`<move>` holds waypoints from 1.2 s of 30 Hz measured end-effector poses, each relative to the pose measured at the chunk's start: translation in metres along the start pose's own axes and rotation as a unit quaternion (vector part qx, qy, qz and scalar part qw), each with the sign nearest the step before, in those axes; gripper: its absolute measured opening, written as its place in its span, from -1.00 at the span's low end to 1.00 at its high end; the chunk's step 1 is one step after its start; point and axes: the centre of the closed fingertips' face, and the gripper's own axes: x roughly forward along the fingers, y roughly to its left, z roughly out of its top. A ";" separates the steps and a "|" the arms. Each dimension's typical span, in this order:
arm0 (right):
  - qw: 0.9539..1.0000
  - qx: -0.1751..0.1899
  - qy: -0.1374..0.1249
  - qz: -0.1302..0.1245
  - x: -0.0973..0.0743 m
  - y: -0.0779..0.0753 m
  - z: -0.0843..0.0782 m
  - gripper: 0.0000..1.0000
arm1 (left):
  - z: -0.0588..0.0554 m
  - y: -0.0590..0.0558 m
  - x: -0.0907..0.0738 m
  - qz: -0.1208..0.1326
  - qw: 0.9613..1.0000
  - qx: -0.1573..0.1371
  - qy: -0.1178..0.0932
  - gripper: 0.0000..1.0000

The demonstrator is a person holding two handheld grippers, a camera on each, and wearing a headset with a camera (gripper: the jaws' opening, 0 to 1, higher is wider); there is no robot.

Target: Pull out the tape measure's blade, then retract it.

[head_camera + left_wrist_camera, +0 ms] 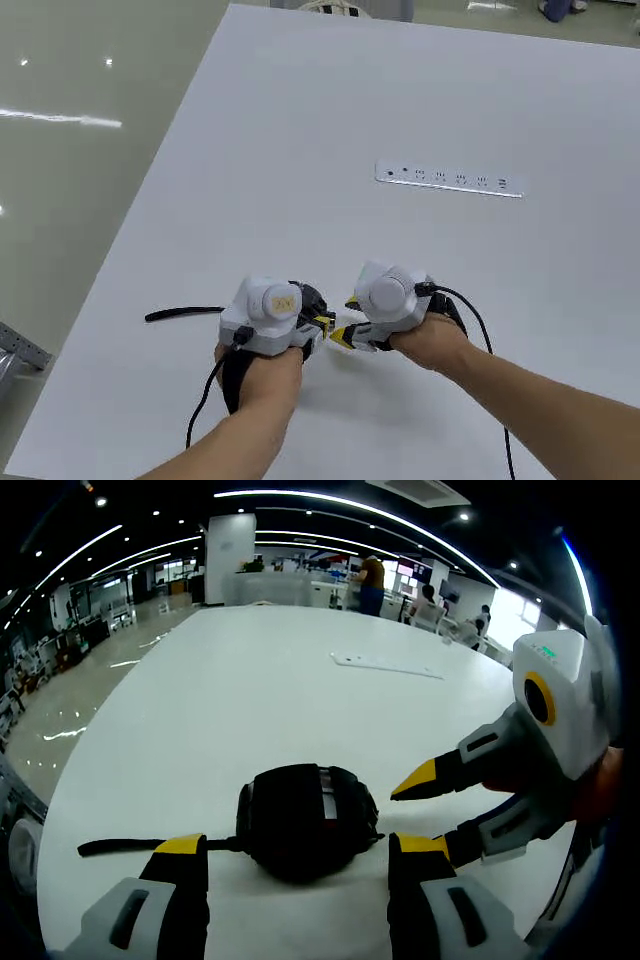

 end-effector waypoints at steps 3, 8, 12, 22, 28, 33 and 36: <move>1.000 0.021 -0.007 -0.011 -0.006 0.000 -0.001 -0.29 | -0.001 0.001 -0.004 -0.005 1.000 0.004 0.000 0.43; 0.998 0.045 -0.019 -0.027 -0.017 0.001 -0.002 -0.26 | -0.003 0.003 -0.009 -0.011 1.000 0.011 0.000 0.44; 0.997 0.064 -0.026 -0.037 -0.025 0.002 -0.004 -0.22 | -0.006 0.004 -0.015 -0.017 1.000 0.013 0.001 0.44; 0.991 0.108 -0.045 -0.062 -0.044 0.006 -0.010 -0.15 | -0.008 -0.001 -0.029 -0.035 0.999 0.020 -0.004 0.46; 0.986 0.133 -0.059 -0.078 -0.058 0.009 -0.010 -0.08 | -0.007 -0.005 -0.036 -0.046 0.999 0.024 -0.009 0.51; 0.983 0.148 -0.068 -0.086 -0.065 0.011 -0.010 -0.02 | -0.006 -0.007 -0.042 -0.050 0.998 0.027 -0.012 0.53; 0.982 0.150 -0.069 -0.088 -0.067 0.011 -0.010 0.03 | -0.006 -0.007 -0.042 -0.052 0.998 0.027 -0.012 0.55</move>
